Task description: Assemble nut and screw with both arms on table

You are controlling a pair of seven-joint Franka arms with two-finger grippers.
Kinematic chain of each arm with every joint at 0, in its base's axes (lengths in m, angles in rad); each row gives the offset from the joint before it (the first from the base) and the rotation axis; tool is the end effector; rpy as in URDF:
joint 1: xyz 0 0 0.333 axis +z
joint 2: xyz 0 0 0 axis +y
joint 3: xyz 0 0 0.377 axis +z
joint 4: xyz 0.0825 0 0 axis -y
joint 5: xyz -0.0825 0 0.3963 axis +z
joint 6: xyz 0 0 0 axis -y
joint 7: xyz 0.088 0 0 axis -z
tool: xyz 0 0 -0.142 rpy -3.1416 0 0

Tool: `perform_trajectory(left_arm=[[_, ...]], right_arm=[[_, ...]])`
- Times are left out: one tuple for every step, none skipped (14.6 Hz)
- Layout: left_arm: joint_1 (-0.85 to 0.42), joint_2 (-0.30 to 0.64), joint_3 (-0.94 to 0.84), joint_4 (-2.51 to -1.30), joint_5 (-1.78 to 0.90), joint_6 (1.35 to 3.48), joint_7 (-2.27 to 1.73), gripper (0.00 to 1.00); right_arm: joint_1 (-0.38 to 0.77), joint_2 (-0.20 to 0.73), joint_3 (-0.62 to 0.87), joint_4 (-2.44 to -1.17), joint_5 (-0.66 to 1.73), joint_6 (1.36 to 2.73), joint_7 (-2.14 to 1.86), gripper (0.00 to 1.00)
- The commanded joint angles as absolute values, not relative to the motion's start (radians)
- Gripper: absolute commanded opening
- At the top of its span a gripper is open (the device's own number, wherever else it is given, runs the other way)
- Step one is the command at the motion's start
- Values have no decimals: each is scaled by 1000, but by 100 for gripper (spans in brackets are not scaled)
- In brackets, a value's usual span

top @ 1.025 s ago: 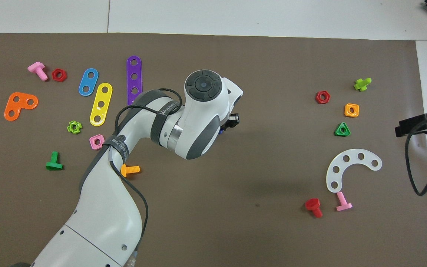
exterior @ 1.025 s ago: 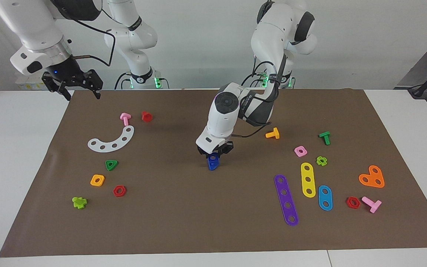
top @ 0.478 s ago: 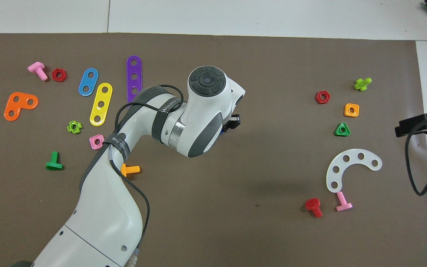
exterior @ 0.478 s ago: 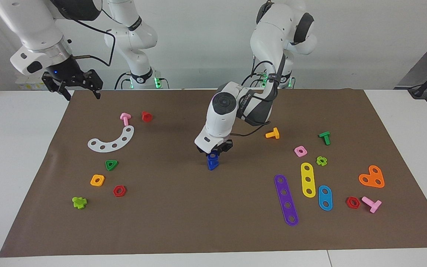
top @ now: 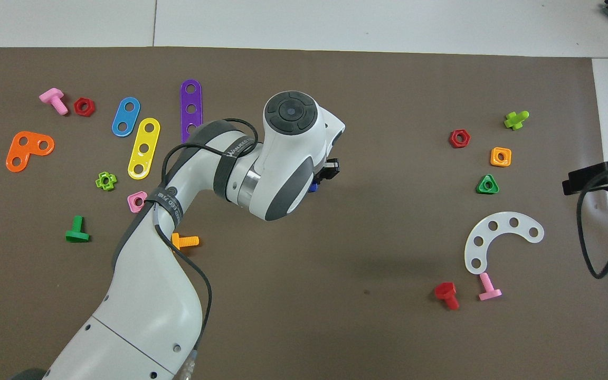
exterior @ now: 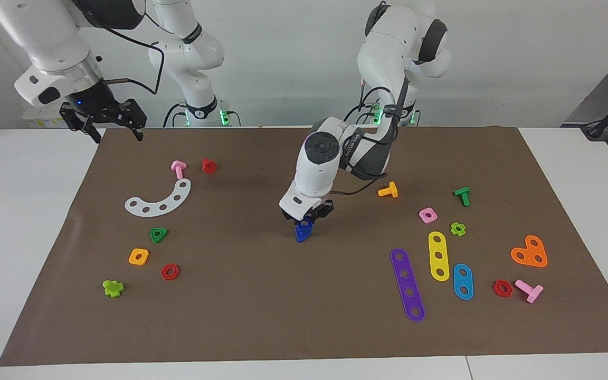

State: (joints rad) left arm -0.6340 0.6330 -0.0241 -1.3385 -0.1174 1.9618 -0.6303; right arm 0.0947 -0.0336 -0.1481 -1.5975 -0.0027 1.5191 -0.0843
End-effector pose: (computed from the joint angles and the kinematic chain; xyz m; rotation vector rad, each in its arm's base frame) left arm 0.6075 -0.4789 0.3676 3.0466 0.0337 -0.1240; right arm 0.5463 -0.0311 0.6518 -3.1351 -0.0486 0.0704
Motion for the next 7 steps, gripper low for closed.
perform_trajectory(left_arm=[[-635,657,-20,-1307,-124,1989,-641,1],[-635,657,-20,-1310,-124,2000,-641,1],[-637,654,-20,-1322,-124,2003,-641,1],[-640,652,-20,-1325,-123,2008,-643,1],[-640,652,-20,-1327,-121,2013,-643,1],[-640,652,-20,-1331,-118,2013,-643,1],[-638,650,-20,-1342,-118,2016,-643,1]], right_arm=[[86,-40,-143,-1603,12,1519,-104,100],[86,-40,-143,-1603,12,1519,-104,100],[86,-40,-143,-1603,12,1519,-104,100],[86,-40,-143,-1603,12,1519,-104,100],[86,-40,-143,-1603,12,1519,-104,100],[86,-40,-143,-1603,12,1519,-103,100],[86,-40,-143,-1603,12,1519,-104,100]])
